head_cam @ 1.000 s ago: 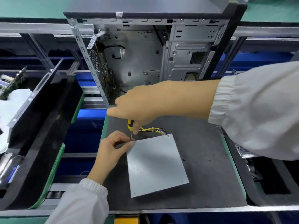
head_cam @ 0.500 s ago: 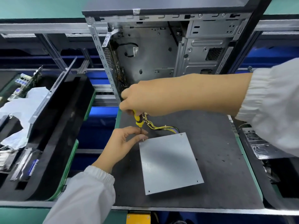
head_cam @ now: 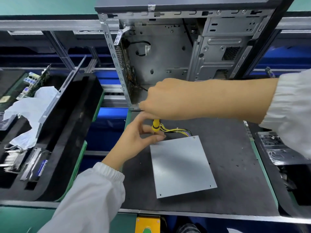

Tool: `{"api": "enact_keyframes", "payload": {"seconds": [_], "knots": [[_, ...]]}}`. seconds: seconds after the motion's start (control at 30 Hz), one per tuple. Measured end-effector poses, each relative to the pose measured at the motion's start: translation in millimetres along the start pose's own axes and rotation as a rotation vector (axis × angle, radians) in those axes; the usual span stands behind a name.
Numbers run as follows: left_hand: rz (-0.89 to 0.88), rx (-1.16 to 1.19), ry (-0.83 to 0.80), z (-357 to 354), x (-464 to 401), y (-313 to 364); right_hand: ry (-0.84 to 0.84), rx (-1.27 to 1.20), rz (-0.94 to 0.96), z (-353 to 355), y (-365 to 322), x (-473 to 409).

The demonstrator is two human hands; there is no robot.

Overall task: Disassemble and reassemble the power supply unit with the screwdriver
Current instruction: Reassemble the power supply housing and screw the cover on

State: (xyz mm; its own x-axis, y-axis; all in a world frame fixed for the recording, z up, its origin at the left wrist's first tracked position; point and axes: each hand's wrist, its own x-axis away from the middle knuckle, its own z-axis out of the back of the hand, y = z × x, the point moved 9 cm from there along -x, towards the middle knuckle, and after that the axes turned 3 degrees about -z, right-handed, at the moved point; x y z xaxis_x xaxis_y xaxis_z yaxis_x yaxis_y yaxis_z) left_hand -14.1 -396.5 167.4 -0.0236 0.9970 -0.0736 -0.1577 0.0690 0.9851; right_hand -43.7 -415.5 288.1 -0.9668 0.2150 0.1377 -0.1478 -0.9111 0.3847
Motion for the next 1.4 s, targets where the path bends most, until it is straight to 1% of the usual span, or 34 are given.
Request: {"api": "enact_keyframes", "payload": {"seconds": [0.07,0.13,0.17,0.23,0.27,0.3,0.37,0.43,0.5,0.57,0.63,0.67,0.73,0.77,0.87,0.9,0.93,1.0,1.03,1.07,1.13,1.17,1.23,1.27,1.33,1.37,1.4], "knots": [[-0.043,0.061,0.104,3,-2,6,0.022,0.045,-0.091,0,4,1],[-0.094,0.094,0.117,2,-3,12,0.037,-0.025,-0.114,2,10,3],[-0.096,0.100,0.092,0,-3,11,-0.007,-0.096,-0.081,-2,11,5],[-0.091,0.069,0.025,1,-1,10,-0.102,-0.222,0.063,-9,5,8],[-0.098,0.035,0.001,1,1,12,-0.124,-0.222,0.117,-10,1,9],[-0.114,0.014,-0.014,2,1,14,-0.129,-0.185,0.116,-11,0,9],[-0.129,0.058,0.019,1,1,19,-0.084,-0.081,0.022,-14,1,5],[-0.149,0.099,0.130,5,-2,22,-0.031,0.000,-0.112,-14,4,3],[-0.160,0.103,0.170,7,-2,22,0.008,0.016,-0.180,-10,8,3],[-0.128,0.130,0.101,5,-1,19,0.016,-0.056,-0.128,-9,9,5],[-0.106,0.149,0.054,9,2,14,-0.048,-0.195,0.011,-11,4,7],[-0.095,0.147,0.030,8,3,13,-0.070,-0.210,0.052,-11,2,8],[-0.099,0.153,-0.009,-1,4,13,-0.073,-0.141,0.020,-7,1,6],[-0.109,0.170,0.010,-4,3,16,-0.048,-0.075,-0.014,-6,1,4],[-0.175,0.229,0.194,1,3,16,0.012,0.072,-0.133,-1,6,3],[-0.169,0.235,0.220,3,3,15,0.023,0.051,-0.125,2,5,5],[-0.146,0.235,0.199,2,2,13,0.000,-0.010,-0.103,-1,6,6],[-0.108,0.218,0.118,2,3,4,-0.083,-0.163,0.025,-9,2,9],[-0.096,0.203,0.087,1,4,4,-0.105,-0.178,0.091,-9,-2,10],[-0.091,0.194,0.068,-1,4,4,-0.120,-0.143,0.118,-9,-5,10],[-0.102,0.216,0.077,-6,3,9,-0.077,-0.026,0.040,-8,-6,7],[-0.119,0.237,0.126,-7,2,11,-0.023,0.028,-0.024,-7,-4,5],[-0.168,0.277,0.221,-2,2,13,0.009,0.066,-0.120,-5,2,6],[-0.184,0.276,0.236,1,2,13,0.006,0.031,-0.125,-6,4,7],[-0.168,0.237,0.230,8,2,7,-0.030,-0.158,-0.058,-12,8,8],[-0.149,0.231,0.199,10,3,3,-0.073,-0.215,-0.006,-14,8,8],[-0.135,0.227,0.153,9,3,1,-0.093,-0.210,0.024,-15,7,9]]}}
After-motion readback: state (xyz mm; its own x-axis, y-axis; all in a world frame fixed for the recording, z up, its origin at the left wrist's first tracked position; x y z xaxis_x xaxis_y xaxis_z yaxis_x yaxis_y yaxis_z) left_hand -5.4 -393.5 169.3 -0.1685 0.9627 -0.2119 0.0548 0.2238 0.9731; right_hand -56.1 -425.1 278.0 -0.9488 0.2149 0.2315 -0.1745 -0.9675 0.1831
